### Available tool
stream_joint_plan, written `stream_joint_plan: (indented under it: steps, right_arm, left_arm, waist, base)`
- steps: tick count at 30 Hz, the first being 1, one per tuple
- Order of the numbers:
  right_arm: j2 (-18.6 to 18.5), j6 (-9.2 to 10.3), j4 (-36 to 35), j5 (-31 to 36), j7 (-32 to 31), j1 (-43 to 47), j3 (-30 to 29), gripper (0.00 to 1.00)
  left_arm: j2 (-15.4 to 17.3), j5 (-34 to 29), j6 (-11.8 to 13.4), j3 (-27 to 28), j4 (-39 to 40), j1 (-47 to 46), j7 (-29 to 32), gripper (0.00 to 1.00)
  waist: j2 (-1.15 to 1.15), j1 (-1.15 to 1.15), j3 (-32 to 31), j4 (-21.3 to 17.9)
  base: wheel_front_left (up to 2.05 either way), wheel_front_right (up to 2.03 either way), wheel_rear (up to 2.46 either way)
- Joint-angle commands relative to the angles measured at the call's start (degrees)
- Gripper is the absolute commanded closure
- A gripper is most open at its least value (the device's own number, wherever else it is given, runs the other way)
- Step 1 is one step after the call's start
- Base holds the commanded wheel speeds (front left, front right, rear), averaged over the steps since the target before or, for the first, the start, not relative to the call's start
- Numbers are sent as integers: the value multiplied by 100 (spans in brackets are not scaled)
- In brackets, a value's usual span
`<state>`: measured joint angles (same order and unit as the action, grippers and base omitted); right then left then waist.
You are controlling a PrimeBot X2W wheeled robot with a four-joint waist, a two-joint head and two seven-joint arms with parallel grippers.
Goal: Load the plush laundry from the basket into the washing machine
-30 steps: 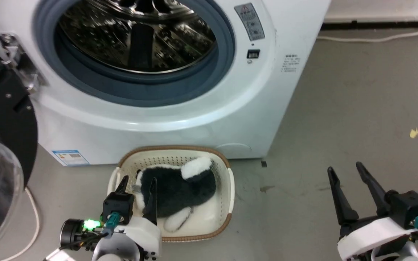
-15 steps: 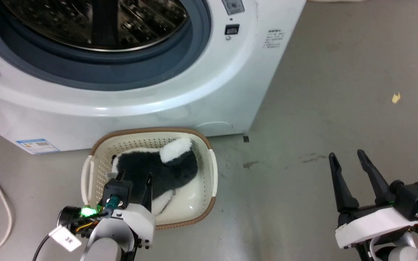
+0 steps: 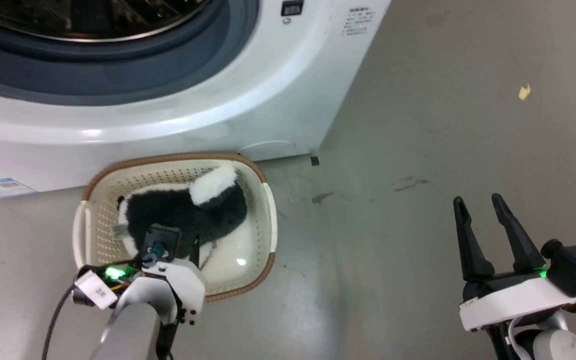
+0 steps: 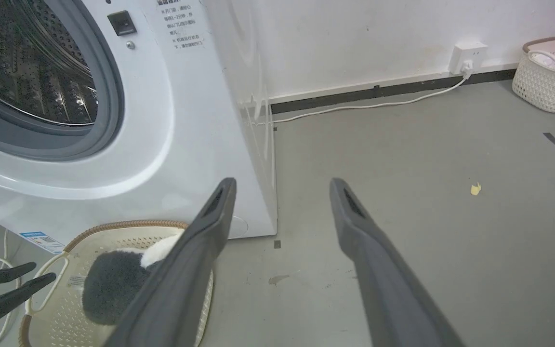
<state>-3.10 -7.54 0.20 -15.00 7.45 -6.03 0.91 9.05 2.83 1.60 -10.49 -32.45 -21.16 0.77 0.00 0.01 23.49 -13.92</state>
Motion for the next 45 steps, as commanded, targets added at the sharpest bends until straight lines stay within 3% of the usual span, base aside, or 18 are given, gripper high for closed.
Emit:
stream_joint_plan:
  steps: [1,29,37,39,43,45]
  right_arm:
    - [12,3,-8,-102,66,-112,25,0]
    - [17,4,60,-1079,401,-570,272,0]
    - [19,4,61,-1369,497,-686,319,0]
    - [19,5,59,-1429,521,-712,325,0]
    - [20,5,51,-1555,569,-755,333,0]
    - [20,5,55,-1616,593,-777,336,0]
  left_arm:
    - [88,53,43,-36,-178,-206,31,0]
    - [1021,59,136,-737,-1836,-2198,1080,0]
    - [1384,43,498,-899,-2170,-2720,1278,0]
    - [1425,78,431,-951,-2264,-2824,1389,0]
    - [1497,208,-97,-1093,-2470,-2975,1664,0]
    - [1536,211,-201,-1187,-2539,-3067,1764,0]
  waist:
    - [0,-1,130,-93]
    - [0,-1,1618,-763]
    - [0,-1,2014,-914]
    - [0,-1,2114,-949]
    - [0,-1,2331,-1018]
    - [0,-1,2436,-1048]
  base:
    - [0,0,0]
    - [0,0,0]
    - [0,0,0]
    - [0,0,0]
    - [0,0,0]
    - [0,0,0]
